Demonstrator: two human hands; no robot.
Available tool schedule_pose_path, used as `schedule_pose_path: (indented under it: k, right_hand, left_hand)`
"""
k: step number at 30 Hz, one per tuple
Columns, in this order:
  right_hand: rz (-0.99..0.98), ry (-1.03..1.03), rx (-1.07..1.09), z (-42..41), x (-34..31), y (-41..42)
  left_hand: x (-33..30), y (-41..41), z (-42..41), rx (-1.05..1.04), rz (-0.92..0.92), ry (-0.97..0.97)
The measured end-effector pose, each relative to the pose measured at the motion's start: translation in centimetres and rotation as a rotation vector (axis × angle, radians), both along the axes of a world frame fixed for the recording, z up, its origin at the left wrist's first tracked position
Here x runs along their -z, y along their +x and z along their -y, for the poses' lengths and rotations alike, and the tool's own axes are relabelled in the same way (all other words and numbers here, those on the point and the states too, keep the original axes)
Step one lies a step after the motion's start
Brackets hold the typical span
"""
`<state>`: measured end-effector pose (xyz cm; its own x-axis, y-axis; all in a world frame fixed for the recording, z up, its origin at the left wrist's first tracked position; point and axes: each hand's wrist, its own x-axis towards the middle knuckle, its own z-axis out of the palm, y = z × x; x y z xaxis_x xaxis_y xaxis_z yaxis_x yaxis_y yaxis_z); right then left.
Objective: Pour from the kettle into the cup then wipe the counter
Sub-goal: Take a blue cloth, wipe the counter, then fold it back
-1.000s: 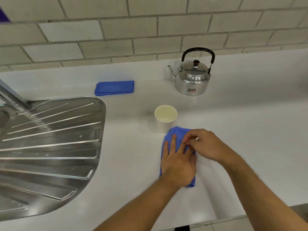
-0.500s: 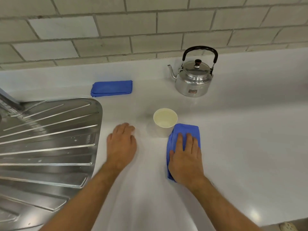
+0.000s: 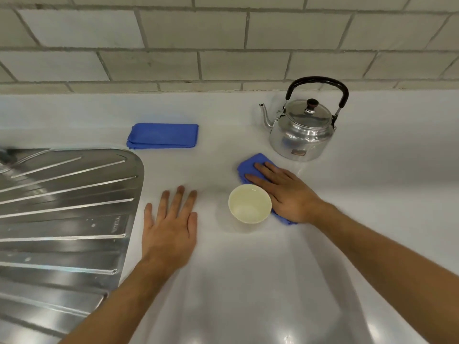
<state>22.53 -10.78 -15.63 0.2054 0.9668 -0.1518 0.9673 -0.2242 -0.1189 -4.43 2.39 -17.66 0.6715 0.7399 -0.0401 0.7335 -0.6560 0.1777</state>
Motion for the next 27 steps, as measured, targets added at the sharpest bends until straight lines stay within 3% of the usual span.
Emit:
schedule_pose_path:
  k: [5,9,12,16,18,23,27]
  right_hand:
    - [0.101,0.103,0.211,-9.0,1.2,1.1]
    - [-0.021,0.068,0.475,-15.8,1.7,0.2]
    - [-0.027,0.044,0.441,-17.3,1.4,-0.2]
    - [0.071,0.101,-0.053,-12.8,0.9,0.3]
    - [0.055,0.094,-0.181,-9.8,0.8,1.0]
    - [-0.003,0.058,-0.053,-2.8,0.8,2.0]
    - [0.07,0.054,0.053,4.0,0.7,2.5]
  left_hand:
    - [0.2,0.0,0.3,-0.017,0.004,0.042]
    - [0.3,-0.1,0.3,-0.013,0.025,0.05]
    - [0.3,-0.2,0.1,-0.016,0.041,0.036]
    - [0.3,-0.2,0.0,-0.015,0.026,0.054]
    - [0.2,-0.3,0.0,-0.014,0.022,0.047]
    - [-0.1,-0.2,0.0,-0.017,0.01,0.021]
    - [-0.2,-0.3,-0.1,-0.014,-0.007,0.008]
